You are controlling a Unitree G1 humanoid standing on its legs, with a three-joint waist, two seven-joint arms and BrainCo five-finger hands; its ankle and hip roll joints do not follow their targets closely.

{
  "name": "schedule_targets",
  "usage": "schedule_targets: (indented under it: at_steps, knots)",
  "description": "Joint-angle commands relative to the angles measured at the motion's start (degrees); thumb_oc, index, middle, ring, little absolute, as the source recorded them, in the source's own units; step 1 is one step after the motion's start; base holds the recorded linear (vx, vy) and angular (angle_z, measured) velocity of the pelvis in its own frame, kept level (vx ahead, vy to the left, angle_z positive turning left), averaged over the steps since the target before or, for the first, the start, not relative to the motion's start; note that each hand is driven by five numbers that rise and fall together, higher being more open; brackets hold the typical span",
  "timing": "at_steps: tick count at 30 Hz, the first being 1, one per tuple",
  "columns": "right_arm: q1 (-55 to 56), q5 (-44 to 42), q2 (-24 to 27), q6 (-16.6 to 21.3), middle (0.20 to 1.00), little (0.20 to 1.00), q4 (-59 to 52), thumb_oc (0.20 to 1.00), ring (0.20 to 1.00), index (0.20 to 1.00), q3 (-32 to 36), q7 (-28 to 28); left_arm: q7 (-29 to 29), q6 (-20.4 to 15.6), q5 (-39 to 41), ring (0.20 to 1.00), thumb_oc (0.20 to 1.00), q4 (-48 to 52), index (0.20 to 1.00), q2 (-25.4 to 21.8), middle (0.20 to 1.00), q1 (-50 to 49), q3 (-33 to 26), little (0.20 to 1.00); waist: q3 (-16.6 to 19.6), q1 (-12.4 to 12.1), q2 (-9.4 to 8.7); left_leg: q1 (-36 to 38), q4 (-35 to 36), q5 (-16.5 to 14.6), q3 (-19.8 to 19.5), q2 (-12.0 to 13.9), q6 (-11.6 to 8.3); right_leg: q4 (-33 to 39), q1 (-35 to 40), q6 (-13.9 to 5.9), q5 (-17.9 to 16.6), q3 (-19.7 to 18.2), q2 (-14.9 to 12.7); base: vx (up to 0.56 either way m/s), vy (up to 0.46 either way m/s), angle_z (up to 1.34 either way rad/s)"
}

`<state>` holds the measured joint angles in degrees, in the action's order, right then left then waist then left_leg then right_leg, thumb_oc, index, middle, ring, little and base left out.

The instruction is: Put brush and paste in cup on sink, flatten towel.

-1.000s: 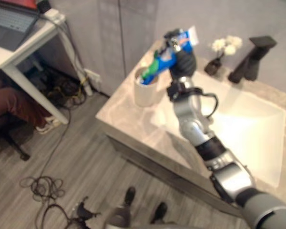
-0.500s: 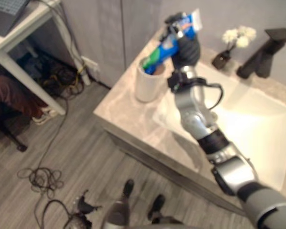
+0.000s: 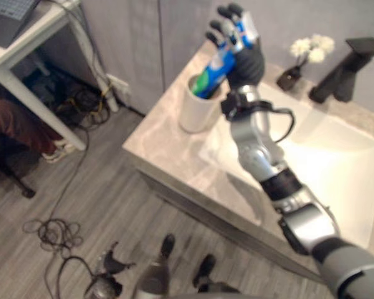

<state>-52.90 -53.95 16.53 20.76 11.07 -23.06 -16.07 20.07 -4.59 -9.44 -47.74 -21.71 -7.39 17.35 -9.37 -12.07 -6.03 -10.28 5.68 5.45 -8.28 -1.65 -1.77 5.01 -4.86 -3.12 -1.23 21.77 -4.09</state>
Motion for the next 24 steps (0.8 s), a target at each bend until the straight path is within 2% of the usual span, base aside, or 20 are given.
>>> schedule_targets:
  at_steps: [1,24]
  knots:
    - [-3.36,1.13,1.57,1.81,1.0,1.0,-2.22,1.0,1.0,1.0,-1.27,1.62,1.17,-0.63,0.1,1.0,1.0,-0.7,1.0,-2.2,1.0,0.78,0.38,1.0,1.68,0.54,-0.9,1.95,-0.68,-7.34,4.42,0.63,2.24,-0.01,1.87,-1.01,4.44,-3.14,-1.81,-0.03,0.012,-0.03]
    - [-4.67,2.38,0.11,2.24,1.0,1.0,-2.97,1.0,1.0,1.0,-0.6,0.54,0.66,0.45,-0.86,1.0,1.0,-4.96,1.0,-2.09,1.0,2.27,1.22,1.0,2.67,0.73,-2.85,2.98,-0.68,-7.71,6.34,1.48,2.13,-0.01,1.58,-1.0,3.65,-5.34,-1.13,-0.03,0.0,-0.01]
